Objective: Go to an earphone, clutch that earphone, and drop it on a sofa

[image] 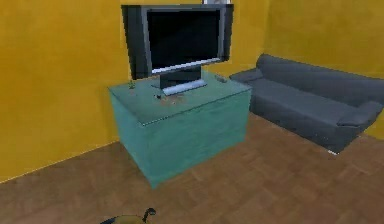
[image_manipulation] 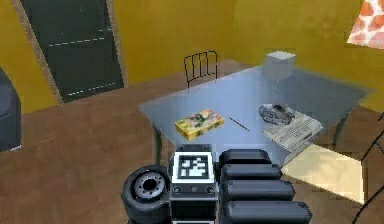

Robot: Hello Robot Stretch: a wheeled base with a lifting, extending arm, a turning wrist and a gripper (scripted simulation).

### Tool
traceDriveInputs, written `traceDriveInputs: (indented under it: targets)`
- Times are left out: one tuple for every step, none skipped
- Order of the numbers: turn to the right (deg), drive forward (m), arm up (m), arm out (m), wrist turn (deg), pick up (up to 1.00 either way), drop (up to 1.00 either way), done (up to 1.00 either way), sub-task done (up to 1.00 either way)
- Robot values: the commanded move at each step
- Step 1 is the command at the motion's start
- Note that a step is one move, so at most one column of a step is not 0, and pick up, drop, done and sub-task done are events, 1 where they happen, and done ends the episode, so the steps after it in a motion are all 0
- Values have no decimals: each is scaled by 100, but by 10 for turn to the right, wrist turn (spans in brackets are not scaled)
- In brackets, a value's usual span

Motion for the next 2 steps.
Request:
traceDriveInputs:
  targets:
    - [270,0,0,0,0,0,0,0,0]
    - [0,100,0,0,0,0,0,0,0]
